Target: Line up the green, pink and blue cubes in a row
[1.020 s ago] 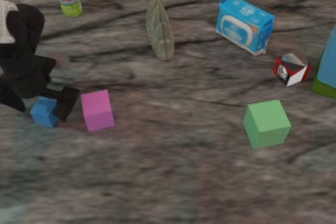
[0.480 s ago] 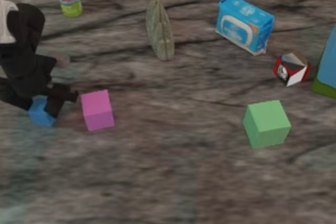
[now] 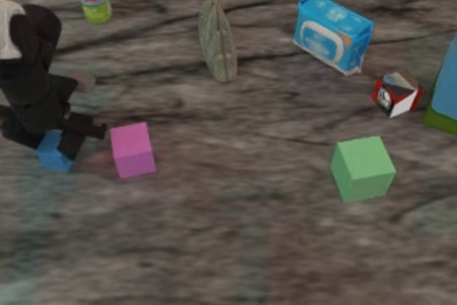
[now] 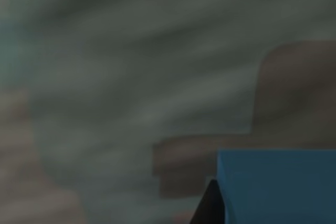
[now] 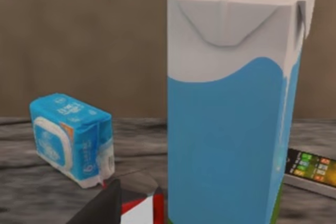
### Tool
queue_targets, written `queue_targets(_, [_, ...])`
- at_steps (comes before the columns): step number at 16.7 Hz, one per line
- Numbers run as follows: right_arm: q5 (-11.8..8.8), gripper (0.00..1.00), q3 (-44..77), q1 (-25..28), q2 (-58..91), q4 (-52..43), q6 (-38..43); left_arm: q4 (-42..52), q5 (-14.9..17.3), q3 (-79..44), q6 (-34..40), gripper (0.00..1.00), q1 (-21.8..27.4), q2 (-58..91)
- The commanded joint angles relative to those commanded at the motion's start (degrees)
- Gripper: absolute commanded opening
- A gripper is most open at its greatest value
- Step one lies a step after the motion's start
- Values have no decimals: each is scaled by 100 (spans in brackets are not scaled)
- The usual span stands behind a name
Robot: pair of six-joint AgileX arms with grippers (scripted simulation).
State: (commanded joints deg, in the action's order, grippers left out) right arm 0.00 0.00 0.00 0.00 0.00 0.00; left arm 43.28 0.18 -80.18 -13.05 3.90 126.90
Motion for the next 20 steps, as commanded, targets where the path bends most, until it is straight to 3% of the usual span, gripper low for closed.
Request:
queue_targets(4, [0,100,0,0,0,0,0,190,41,-140,15,0,-6,-251])
queue_targets(11, [0,100,0,0,0,0,0,1420,37,-803,36,0,-110,-795])
queue_targets(16, [0,100,0,0,0,0,0,1444,34,-824,38,0,-71,-793])
queue_targets(20, [0,100,0,0,0,0,0,1709,13,-1368,668,0,474,-460])
